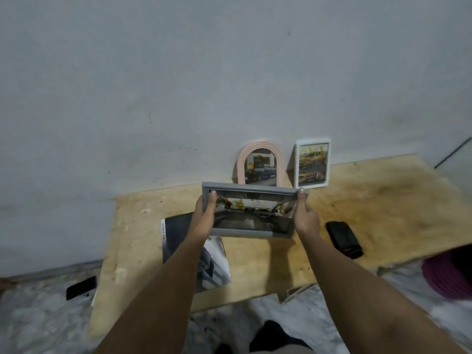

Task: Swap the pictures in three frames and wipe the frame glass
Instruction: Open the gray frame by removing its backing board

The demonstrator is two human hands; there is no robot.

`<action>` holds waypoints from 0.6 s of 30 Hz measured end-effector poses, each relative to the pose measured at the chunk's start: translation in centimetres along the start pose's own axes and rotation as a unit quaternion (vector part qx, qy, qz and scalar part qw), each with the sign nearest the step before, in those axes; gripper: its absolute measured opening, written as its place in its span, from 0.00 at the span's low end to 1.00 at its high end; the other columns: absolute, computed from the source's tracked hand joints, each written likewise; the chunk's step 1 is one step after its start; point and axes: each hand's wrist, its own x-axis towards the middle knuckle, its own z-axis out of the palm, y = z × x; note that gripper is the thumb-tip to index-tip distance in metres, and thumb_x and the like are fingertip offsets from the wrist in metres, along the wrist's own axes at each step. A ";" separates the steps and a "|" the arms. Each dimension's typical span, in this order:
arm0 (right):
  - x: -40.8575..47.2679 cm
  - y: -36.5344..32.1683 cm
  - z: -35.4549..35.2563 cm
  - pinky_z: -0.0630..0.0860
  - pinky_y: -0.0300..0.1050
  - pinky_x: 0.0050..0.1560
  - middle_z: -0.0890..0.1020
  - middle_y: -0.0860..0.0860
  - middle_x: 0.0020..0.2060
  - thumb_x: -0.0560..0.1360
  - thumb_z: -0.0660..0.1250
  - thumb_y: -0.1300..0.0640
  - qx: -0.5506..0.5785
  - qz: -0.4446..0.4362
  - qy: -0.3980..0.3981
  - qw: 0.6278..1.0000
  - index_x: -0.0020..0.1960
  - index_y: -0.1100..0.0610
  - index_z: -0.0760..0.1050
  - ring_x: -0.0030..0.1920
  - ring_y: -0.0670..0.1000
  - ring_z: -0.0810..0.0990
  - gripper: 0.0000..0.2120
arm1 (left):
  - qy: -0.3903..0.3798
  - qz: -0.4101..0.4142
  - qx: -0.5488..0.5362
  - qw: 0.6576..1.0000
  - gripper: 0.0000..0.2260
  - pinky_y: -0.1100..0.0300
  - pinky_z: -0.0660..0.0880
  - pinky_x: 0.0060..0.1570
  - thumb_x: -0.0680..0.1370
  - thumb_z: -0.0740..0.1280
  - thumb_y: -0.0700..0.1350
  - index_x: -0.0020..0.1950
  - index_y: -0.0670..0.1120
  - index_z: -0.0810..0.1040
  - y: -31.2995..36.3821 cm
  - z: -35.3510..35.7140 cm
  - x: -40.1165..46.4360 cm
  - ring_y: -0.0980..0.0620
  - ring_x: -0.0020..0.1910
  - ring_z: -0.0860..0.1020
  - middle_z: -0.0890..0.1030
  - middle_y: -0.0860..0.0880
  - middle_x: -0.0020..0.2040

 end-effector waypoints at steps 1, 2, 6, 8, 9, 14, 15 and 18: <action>0.4 0.4 -0.6 0.67 0.49 0.38 0.79 0.58 0.36 0.76 0.52 0.25 0.003 0.016 0.010 1.000 0.38 0.61 0.74 0.35 0.53 0.75 0.39 | -0.006 0.001 -0.007 1.000 0.47 0.42 0.71 0.72 0.65 0.57 0.84 0.77 0.58 0.67 -0.1 0.8 -0.3 0.46 0.69 0.76 0.76 0.48 0.72; 0.9 0.9 -1.2 0.67 0.49 0.38 0.80 0.61 0.38 0.75 0.51 0.22 0.011 0.030 0.013 0.999 0.39 0.63 0.74 0.36 0.55 0.75 0.42 | -0.008 0.011 -0.014 1.000 0.44 0.44 0.72 0.71 0.68 0.57 0.82 0.76 0.57 0.68 -0.4 1.5 -0.3 0.47 0.67 0.77 0.78 0.48 0.70; 3.2 2.1 -2.9 0.71 0.53 0.45 0.83 0.61 0.41 0.75 0.54 0.24 0.014 0.069 0.020 0.997 0.41 0.65 0.76 0.40 0.56 0.77 0.43 | 0.016 0.024 -0.014 0.999 0.36 0.53 0.76 0.60 0.74 0.57 0.75 0.73 0.52 0.73 -1.2 4.4 -0.4 0.47 0.63 0.79 0.80 0.50 0.61; 4.5 2.7 -3.8 0.74 0.54 0.50 0.82 0.56 0.40 0.78 0.57 0.29 0.013 0.078 0.014 0.997 0.40 0.61 0.77 0.43 0.56 0.79 0.35 | 0.041 0.016 0.000 0.999 0.31 0.52 0.74 0.60 0.77 0.58 0.73 0.68 0.51 0.73 -1.7 6.0 -0.3 0.46 0.63 0.78 0.79 0.52 0.57; 5.1 2.8 -4.1 0.76 0.56 0.53 0.82 0.56 0.41 0.79 0.58 0.31 0.021 0.081 0.010 0.996 0.40 0.59 0.76 0.44 0.57 0.80 0.31 | 0.055 0.013 0.009 0.998 0.28 0.50 0.74 0.61 0.77 0.57 0.72 0.65 0.53 0.73 -1.8 6.7 -0.3 0.46 0.62 0.78 0.78 0.52 0.55; 8.4 3.9 -5.6 0.73 0.52 0.49 0.79 0.55 0.45 0.79 0.60 0.45 0.037 0.077 -0.046 0.995 0.43 0.54 0.75 0.46 0.55 0.78 0.15 | 0.086 -0.042 -0.005 0.995 0.52 0.36 0.69 0.71 0.64 0.54 0.85 0.73 0.47 0.69 -4.5 9.2 0.0 0.41 0.67 0.75 0.76 0.43 0.67; 9.2 4.1 -5.8 0.74 0.53 0.50 0.80 0.55 0.46 0.79 0.60 0.46 0.044 0.080 -0.058 0.994 0.46 0.54 0.76 0.48 0.55 0.79 0.14 | 0.092 -0.058 -0.013 0.994 0.54 0.36 0.66 0.74 0.63 0.53 0.86 0.76 0.50 0.68 -4.8 9.8 -0.2 0.42 0.69 0.72 0.74 0.45 0.69; 11.1 4.5 -6.5 0.78 0.56 0.55 0.83 0.55 0.49 0.82 0.60 0.49 0.051 0.088 -0.105 0.989 0.52 0.55 0.79 0.52 0.57 0.82 0.13 | 0.115 -0.084 -0.060 0.988 0.40 0.39 0.63 0.77 0.68 0.54 0.83 0.72 0.59 0.68 -5.4 11.2 -0.6 0.44 0.72 0.70 0.74 0.51 0.68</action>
